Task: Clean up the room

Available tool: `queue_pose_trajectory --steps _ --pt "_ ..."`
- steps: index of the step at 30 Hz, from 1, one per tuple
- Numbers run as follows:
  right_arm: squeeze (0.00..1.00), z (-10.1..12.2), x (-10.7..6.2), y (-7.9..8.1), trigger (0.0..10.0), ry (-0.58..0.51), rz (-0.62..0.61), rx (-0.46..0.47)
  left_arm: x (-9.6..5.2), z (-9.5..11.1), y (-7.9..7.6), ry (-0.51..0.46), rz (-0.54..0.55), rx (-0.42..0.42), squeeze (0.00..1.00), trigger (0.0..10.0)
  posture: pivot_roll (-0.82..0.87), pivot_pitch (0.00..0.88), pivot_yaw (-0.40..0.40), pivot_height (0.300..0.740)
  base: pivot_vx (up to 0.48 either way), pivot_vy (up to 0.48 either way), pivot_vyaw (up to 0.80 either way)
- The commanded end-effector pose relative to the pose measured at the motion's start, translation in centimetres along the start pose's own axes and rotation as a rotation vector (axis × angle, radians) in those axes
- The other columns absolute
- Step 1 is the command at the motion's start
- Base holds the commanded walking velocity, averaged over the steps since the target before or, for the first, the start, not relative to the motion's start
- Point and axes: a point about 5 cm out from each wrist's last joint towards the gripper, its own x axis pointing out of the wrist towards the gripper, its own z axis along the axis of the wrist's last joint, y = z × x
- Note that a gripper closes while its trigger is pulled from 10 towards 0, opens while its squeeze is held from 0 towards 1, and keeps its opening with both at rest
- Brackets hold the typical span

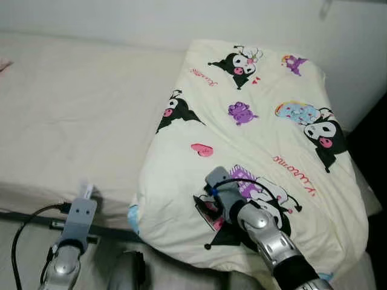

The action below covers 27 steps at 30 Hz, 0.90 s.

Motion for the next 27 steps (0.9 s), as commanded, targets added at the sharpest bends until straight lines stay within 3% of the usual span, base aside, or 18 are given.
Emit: queue_pose_trajectory --steps 1,6,16,21,23,24,25,27 --pt "0.00 0.1 0.5 0.5 10.0 -0.008 0.024 -0.014 -1.1 -2.3 -0.1 0.085 -0.015 0.029 0.00 10.0 -0.03 0.241 -0.031 0.561 0.000 0.000 0.50" --pt "0.00 1.7 2.0 0.7 10.0 -0.060 0.036 -0.029 -3.0 -5.2 -0.1 0.173 -0.040 0.062 0.00 10.0 0.00 0.279 -0.015 0.561 0.000 0.000 0.00" --pt "0.00 4.3 4.1 0.6 10.0 -0.096 0.059 -0.041 -4.6 -6.7 0.2 0.186 -0.064 0.098 0.00 10.0 0.06 0.357 0.001 0.561 0.000 0.000 0.00" --pt "0.00 4.7 5.0 1.3 10.0 -0.067 0.086 0.046 -5.4 -7.3 0.7 0.177 -0.069 0.117 0.00 10.0 0.09 0.378 0.004 0.561 0.000 0.000 0.00" --pt "0.00 4.4 5.2 3.1 10.0 -0.054 0.211 0.131 -5.9 -7.6 1.0 0.175 -0.071 0.126 0.00 10.0 0.10 0.393 0.008 0.561 0.000 0.000 0.00" --pt "0.00 4.1 5.1 5.2 10.0 -0.045 0.371 0.169 -6.1 -7.7 1.2 0.174 -0.072 0.132 0.00 10.0 0.11 0.400 0.011 0.561 0.000 0.000 0.00" --pt "0.00 4.1 5.1 5.2 10.0 -0.045 0.371 0.169 -6.1 -7.7 1.2 0.174 -0.072 0.132 0.00 10.0 0.11 0.400 0.011 0.561 0.000 0.000 0.00" --pt "0.00 3.4 4.5 8.4 10.0 -0.028 0.621 0.180 -6.3 -7.9 1.4 0.172 -0.073 0.137 0.00 10.0 0.11 0.403 0.011 0.561 0.000 0.000 0.00"
